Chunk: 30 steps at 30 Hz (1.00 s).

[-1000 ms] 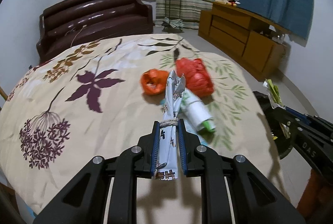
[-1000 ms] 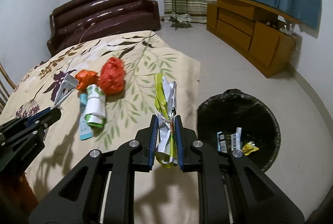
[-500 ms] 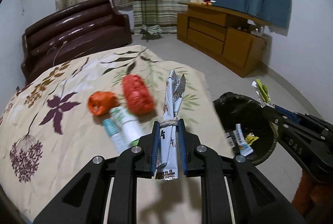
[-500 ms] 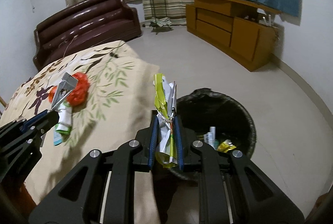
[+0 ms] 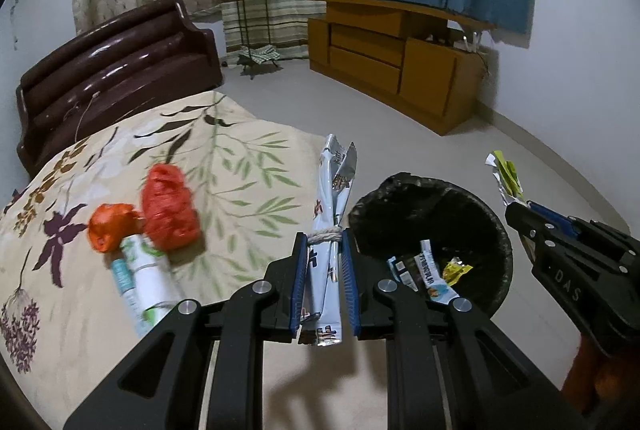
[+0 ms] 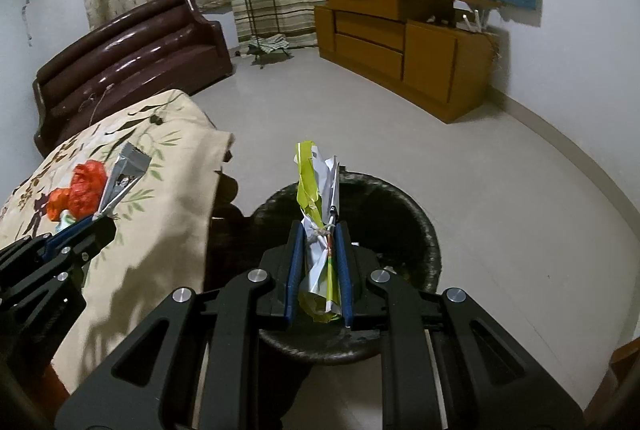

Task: Collect trash
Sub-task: 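Carry the paper roll and foil wrapper over the black bin, then open both grippers over the bin to drop the roll and wrapper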

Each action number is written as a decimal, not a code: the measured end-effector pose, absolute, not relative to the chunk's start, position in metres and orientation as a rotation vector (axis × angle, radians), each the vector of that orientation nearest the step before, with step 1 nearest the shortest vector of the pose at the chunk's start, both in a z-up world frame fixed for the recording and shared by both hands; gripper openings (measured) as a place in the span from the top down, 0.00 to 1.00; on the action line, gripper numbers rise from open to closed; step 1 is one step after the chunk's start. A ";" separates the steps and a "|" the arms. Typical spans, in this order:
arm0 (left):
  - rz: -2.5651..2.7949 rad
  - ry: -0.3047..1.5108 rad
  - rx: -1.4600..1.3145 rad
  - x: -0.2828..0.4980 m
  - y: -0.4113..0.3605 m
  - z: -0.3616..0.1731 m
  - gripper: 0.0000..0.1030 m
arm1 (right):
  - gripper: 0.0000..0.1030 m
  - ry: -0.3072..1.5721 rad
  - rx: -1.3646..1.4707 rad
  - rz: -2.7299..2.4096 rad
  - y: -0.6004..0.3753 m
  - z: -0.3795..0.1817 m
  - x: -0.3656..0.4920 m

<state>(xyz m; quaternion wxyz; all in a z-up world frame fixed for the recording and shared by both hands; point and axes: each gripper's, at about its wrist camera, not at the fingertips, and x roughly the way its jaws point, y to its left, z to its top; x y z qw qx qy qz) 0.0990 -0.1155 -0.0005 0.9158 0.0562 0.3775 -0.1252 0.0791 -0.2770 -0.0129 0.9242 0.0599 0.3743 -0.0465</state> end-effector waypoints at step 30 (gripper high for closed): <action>-0.280 0.836 0.187 0.143 -0.179 -0.028 0.74 | 0.83 0.817 0.197 -0.159 -0.326 -0.049 0.119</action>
